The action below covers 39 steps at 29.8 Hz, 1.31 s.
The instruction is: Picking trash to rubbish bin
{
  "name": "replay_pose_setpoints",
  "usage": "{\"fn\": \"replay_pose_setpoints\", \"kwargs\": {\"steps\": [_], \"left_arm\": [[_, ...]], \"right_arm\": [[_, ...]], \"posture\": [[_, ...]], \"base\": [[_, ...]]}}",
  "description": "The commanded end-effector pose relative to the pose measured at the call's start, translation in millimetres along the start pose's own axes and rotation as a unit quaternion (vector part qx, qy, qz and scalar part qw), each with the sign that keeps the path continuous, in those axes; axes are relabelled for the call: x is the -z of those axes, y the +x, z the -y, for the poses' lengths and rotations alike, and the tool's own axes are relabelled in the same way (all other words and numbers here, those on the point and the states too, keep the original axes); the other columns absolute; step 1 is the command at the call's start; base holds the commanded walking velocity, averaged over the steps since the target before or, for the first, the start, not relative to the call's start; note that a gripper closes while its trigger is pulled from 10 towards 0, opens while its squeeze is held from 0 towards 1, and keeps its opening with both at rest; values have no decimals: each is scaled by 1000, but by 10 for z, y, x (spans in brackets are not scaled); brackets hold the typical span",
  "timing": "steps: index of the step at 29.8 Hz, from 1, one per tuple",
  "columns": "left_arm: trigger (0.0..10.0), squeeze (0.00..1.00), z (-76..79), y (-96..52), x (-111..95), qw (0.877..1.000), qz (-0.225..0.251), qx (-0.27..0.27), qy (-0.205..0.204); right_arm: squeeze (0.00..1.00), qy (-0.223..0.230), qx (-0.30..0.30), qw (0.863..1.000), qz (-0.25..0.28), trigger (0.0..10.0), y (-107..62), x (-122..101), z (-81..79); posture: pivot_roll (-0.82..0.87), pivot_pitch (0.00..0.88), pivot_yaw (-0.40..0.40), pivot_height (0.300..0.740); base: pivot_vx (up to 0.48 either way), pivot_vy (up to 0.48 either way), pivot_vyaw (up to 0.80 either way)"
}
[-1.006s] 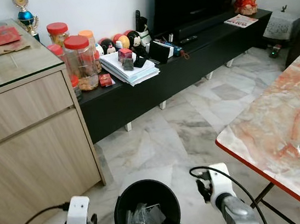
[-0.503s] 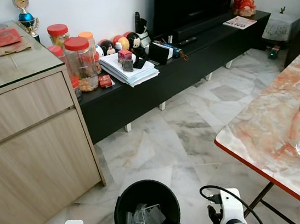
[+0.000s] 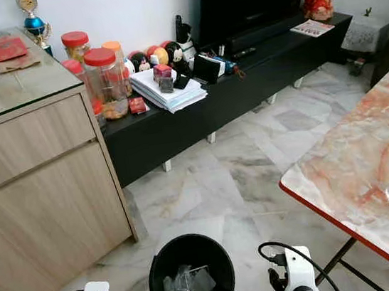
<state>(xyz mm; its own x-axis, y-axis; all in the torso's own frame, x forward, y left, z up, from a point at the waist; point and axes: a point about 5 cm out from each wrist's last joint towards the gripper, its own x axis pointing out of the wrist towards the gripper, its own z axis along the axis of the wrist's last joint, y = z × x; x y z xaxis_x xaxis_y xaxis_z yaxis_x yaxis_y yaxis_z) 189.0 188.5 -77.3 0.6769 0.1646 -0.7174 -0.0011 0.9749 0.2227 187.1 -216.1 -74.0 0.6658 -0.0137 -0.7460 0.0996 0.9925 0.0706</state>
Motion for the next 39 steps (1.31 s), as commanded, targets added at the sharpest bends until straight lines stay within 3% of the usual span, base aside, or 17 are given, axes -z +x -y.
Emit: {"fn": "replay_pose_setpoints", "kwargs": {"steps": [1, 39], "left_arm": [[10000, 0, 11, -4, 4, 1000, 1, 2, -9], [10000, 0, 32, 23, -109, 1000, 18, 7, -21]], "right_arm": [[0, 4, 7, 1000, -1, 10000, -7, 12, 25], [0, 13, 0, 1000, 12, 10000, -4, 2, -12]], "posture": [[93, 0, -107, 740], [82, 0, -116, 740]], "base": [[-289, 0, 0], [-369, 0, 0]]}}
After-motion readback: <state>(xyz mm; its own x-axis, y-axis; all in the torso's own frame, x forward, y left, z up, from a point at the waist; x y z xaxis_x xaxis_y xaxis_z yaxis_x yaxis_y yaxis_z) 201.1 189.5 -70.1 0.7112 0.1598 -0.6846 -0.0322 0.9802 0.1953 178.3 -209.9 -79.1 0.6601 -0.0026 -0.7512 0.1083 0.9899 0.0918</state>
